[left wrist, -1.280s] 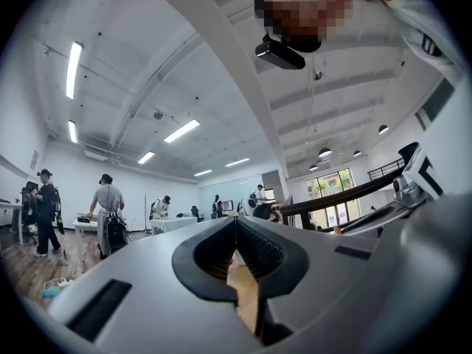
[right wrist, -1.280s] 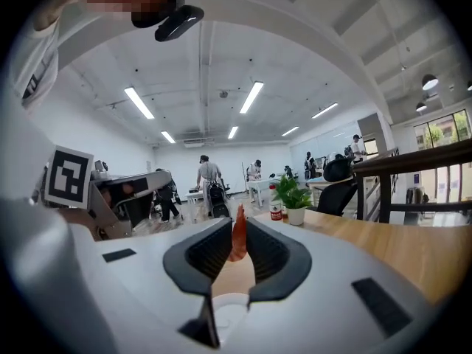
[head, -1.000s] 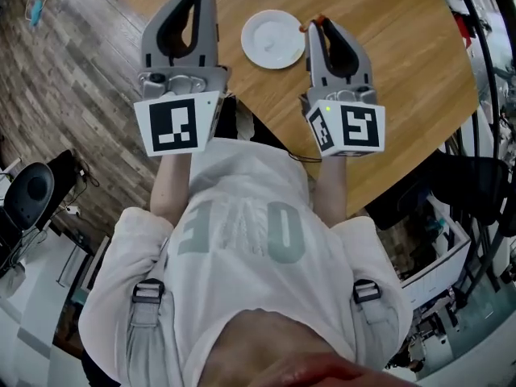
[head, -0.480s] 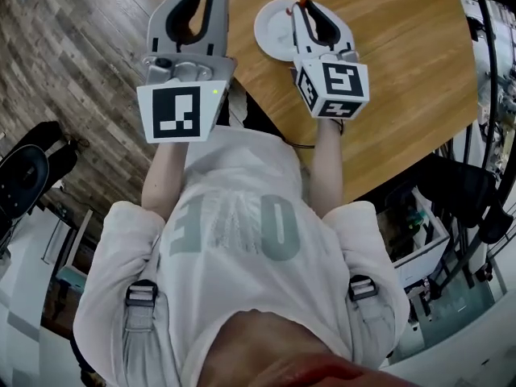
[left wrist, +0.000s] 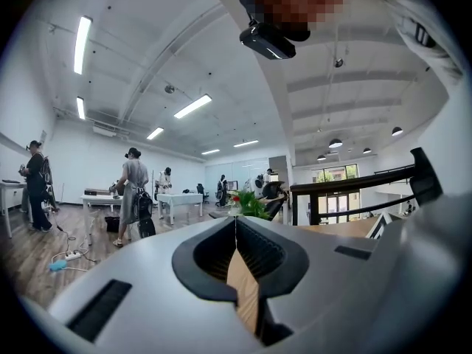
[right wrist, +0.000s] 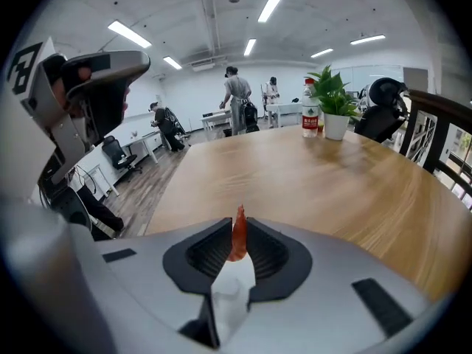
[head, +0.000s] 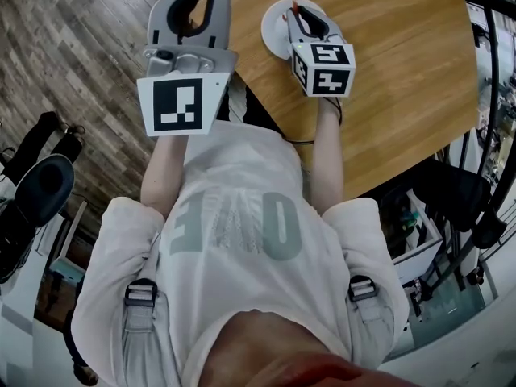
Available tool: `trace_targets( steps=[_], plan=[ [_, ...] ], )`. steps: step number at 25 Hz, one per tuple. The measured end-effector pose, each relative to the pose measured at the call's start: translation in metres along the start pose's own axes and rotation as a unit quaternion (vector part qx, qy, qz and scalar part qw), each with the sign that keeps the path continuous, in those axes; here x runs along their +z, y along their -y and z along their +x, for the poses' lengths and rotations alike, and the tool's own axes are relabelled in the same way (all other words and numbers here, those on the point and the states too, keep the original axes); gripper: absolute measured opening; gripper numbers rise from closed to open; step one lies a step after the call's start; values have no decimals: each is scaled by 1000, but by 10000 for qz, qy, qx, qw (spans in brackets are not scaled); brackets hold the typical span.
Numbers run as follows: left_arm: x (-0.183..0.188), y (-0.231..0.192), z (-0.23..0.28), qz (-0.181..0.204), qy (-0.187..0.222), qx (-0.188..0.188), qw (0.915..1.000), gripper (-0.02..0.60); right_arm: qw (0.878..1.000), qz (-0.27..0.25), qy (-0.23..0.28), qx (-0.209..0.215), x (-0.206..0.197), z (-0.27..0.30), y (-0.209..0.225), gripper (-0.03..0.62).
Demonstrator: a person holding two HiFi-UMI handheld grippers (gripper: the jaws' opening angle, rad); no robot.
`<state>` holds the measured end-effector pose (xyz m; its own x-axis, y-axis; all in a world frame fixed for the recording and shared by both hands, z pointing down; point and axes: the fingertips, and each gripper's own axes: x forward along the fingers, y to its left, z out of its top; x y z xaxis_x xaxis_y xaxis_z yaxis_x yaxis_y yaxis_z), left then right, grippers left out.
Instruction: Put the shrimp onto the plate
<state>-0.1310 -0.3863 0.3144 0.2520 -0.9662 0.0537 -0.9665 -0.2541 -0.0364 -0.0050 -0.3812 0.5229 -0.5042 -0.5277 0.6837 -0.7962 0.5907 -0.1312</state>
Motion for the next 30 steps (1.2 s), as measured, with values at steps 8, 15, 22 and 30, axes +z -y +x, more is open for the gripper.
trace_targets(
  steps=[8,15,22,30],
  plan=[
    [-3,-1,-1,58,-59,18,10000,11,9985,-123,-531,62,-17,19,-3,64],
    [-5,-2,-7,93,-108,68,9999,11,9969,-84,-780,77,-28,26,-2,66],
    [0,-7,-11,50,-30,146,9999,11,9961,-230,-854,19,-30,29,-3,66],
    [-1,-8,-15,79,-90,176,9998,11,9950,-298,-954,-14,-36,27,1,66]
  ],
)
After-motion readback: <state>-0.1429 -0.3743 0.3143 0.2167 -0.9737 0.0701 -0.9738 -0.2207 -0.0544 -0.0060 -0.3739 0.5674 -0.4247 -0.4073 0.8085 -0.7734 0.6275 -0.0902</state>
